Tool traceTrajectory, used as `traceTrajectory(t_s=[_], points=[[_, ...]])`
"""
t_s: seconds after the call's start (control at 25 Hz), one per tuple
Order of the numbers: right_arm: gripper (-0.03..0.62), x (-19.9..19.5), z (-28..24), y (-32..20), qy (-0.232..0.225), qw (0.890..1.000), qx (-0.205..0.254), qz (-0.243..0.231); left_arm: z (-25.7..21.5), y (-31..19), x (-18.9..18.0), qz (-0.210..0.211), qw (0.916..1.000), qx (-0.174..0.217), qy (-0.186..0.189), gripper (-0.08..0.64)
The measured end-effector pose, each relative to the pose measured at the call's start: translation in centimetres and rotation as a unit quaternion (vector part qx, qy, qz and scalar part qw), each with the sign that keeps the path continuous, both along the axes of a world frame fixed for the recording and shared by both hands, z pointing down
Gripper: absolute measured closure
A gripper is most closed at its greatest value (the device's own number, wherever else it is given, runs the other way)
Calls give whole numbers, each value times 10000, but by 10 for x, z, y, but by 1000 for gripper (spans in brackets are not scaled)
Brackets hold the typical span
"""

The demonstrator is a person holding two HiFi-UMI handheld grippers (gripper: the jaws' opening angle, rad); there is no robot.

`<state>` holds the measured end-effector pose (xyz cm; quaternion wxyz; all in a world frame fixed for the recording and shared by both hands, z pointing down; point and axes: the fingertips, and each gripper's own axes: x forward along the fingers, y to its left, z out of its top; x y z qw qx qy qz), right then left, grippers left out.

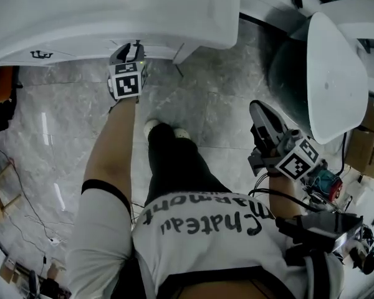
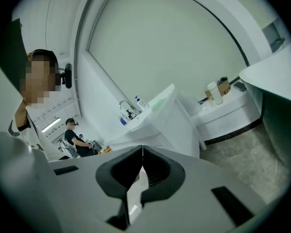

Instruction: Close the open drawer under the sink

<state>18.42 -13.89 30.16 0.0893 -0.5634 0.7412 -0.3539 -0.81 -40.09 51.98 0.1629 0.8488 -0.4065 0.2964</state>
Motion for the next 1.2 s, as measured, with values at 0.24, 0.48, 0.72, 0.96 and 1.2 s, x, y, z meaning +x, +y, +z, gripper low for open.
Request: traceTrajectory(t_s=[0.24, 0.48, 0.72, 0.96, 1.2], points=[[580, -36, -61, -13, -14, 9972, 342, -671, -97, 81, -13, 509, 9973, 100, 527, 448], [580, -88, -123, -46, 324, 9822, 891, -1621, -255, 133, -30, 470, 9809, 547, 1804, 465], [581, -99, -174, -57, 456, 9727, 1358, -1827, -379, 178, -42, 496, 9526, 1638, 2515, 494], [581, -117, -201, -39, 490, 9642, 1560, -2088, -410, 215, -60, 557, 9553, 1878, 2215, 498], [581, -133, -180, -16, 924, 9586, 1233, -2396, -404, 238, -77, 239, 9580, 1742, 2265, 499]])
